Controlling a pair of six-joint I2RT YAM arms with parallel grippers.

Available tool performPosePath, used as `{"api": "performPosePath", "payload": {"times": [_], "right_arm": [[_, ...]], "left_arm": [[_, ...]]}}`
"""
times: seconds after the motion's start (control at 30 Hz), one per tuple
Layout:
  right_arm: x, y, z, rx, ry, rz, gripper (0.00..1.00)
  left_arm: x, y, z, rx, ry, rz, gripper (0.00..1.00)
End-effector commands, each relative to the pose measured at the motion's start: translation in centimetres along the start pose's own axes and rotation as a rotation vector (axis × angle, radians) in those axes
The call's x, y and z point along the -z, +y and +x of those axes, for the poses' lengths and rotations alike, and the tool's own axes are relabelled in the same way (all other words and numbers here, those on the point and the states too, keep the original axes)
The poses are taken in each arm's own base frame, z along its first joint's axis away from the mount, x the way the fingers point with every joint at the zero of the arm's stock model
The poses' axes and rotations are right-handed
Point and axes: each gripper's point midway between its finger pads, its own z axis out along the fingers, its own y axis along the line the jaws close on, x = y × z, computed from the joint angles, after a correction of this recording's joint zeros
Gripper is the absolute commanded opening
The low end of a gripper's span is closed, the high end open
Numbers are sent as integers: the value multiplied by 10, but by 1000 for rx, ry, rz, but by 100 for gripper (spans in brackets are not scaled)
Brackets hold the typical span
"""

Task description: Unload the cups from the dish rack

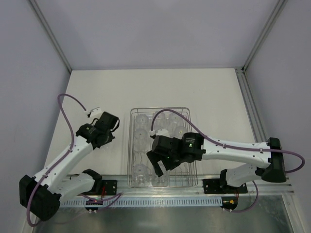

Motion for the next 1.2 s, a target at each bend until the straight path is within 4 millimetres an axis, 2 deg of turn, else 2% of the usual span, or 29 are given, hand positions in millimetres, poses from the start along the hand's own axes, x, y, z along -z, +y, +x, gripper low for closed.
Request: {"api": "performPosePath", "payload": {"times": [0.0,0.17,0.4,0.53,0.83,0.97,1.13,1.17], "right_arm": [[-9,25,-4,9,-10,-92,100],[-27,31,-5,38,6,-93,100],[-51,25,7,51,52,-61,100],[-57,21,8,56,49,-39,100],[-70,18,7,67,50,-11,100],[-77,15,4,72,41,19,100],[-85,4,0,65,22,83,100],[-87,3,0,63,22,90,97]], "left_arm": [[-12,-27,-10,-19,-26,99,0],[-30,-42,-5,-44,8,118,0],[-53,-46,2,-58,50,82,0],[-62,-48,6,-59,70,67,2],[-63,-47,7,-54,73,58,60],[-54,-46,4,-41,78,64,74],[-27,-51,-14,22,47,128,87],[-21,-49,-15,31,49,134,89]]}}
